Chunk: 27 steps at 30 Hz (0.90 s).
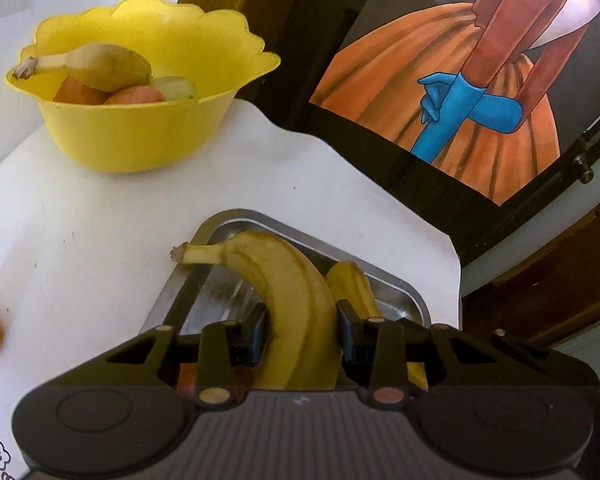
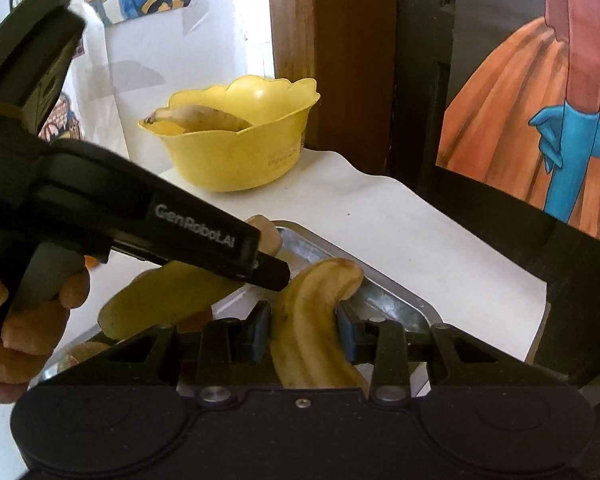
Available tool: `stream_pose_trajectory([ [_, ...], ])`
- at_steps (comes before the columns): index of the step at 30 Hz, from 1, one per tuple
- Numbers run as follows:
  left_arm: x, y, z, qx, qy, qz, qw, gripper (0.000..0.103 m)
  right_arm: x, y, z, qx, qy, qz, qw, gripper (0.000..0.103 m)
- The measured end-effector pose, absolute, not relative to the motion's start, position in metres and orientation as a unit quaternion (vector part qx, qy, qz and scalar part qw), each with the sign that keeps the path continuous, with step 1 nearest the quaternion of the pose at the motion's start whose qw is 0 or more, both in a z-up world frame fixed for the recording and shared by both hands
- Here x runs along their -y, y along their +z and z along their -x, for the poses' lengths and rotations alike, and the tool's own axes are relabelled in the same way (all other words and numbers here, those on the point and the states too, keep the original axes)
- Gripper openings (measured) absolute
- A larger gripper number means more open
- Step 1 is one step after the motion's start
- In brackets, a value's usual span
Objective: Organize fruits
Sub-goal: 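Lift the bananas with both tools and carry them over the steel tray, then open both tools to drop the bananas onto the tray and withdraw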
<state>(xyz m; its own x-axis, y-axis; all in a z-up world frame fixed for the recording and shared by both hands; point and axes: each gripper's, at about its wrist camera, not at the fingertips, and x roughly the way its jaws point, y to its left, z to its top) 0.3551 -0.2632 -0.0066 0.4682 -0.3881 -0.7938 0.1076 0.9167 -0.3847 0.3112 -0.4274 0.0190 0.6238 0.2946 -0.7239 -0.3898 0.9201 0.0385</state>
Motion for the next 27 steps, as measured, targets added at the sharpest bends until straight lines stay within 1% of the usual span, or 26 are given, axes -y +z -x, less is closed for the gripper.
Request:
stream_pose_trajectory([
  [2, 0.262, -0.009, -0.355, -0.502, -0.142, 0.144, 0.841, 0.041, 0.427, 0.021, -0.309, -0.383, 0.189, 0.060, 0.902, 0.041],
  [3, 0.261, -0.009, -0.354, -0.499, -0.145, 0.146, 0.842, 0.041, 0.427, 0.022, -0.309, -0.381, 0.188, 0.059, 0.903, 0.044],
  [5, 0.259, -0.008, -0.352, -0.497, -0.142, 0.146, 0.844, 0.042, 0.426, 0.023, -0.306, -0.378, 0.185, 0.063, 0.905, 0.047],
  [6, 0.258, -0.008, -0.351, -0.494, -0.142, 0.146, 0.846, 0.044, 0.426, 0.024, -0.304, -0.379, 0.184, 0.065, 0.905, 0.050],
  [7, 0.257, -0.007, -0.350, -0.490, -0.144, 0.147, 0.847, 0.050, 0.425, 0.024, -0.303, -0.379, 0.182, 0.066, 0.905, 0.051],
  [9, 0.254, -0.003, -0.347, -0.484, -0.147, 0.148, 0.850, 0.058, 0.424, 0.025, -0.300, -0.377, 0.177, 0.069, 0.907, 0.056],
  [11, 0.252, 0.001, -0.344, -0.478, -0.150, 0.148, 0.852, 0.060, 0.424, 0.028, -0.296, -0.374, 0.169, 0.067, 0.909, 0.059],
  [14, 0.249, 0.008, -0.339, -0.469, -0.155, 0.148, 0.857, 0.065, 0.422, 0.033, -0.291, -0.368, 0.160, 0.068, 0.914, 0.065],
  [16, 0.245, 0.014, -0.335, -0.459, -0.156, 0.148, 0.862, 0.074, 0.420, 0.039, -0.286, -0.360, 0.153, 0.070, 0.918, 0.070],
  [17, 0.242, 0.017, -0.332, -0.454, -0.156, 0.148, 0.865, 0.075, 0.418, 0.041, -0.282, -0.357, 0.148, 0.070, 0.920, 0.073],
  [19, 0.236, 0.023, -0.326, -0.442, -0.156, 0.149, 0.871, 0.083, 0.416, 0.047, -0.275, -0.351, 0.139, 0.068, 0.924, 0.078],
  [20, 0.232, 0.026, -0.323, -0.437, -0.157, 0.149, 0.873, 0.085, 0.414, 0.050, -0.272, -0.347, 0.135, 0.067, 0.926, 0.082],
  [21, 0.228, 0.029, -0.320, -0.432, -0.155, 0.149, 0.876, 0.088, 0.413, 0.053, -0.268, -0.343, 0.130, 0.066, 0.928, 0.086],
  [22, 0.223, 0.032, -0.316, -0.427, -0.153, 0.148, 0.879, 0.092, 0.411, 0.056, -0.264, -0.340, 0.124, 0.064, 0.930, 0.088],
  [24, 0.212, 0.037, -0.308, -0.417, -0.145, 0.147, 0.885, 0.098, 0.407, 0.061, -0.255, -0.334, 0.110, 0.059, 0.934, 0.098],
  [27, 0.194, 0.043, -0.298, -0.401, -0.132, 0.144, 0.895, 0.100, 0.400, 0.068, -0.240, -0.324, 0.092, 0.055, 0.940, 0.102],
])
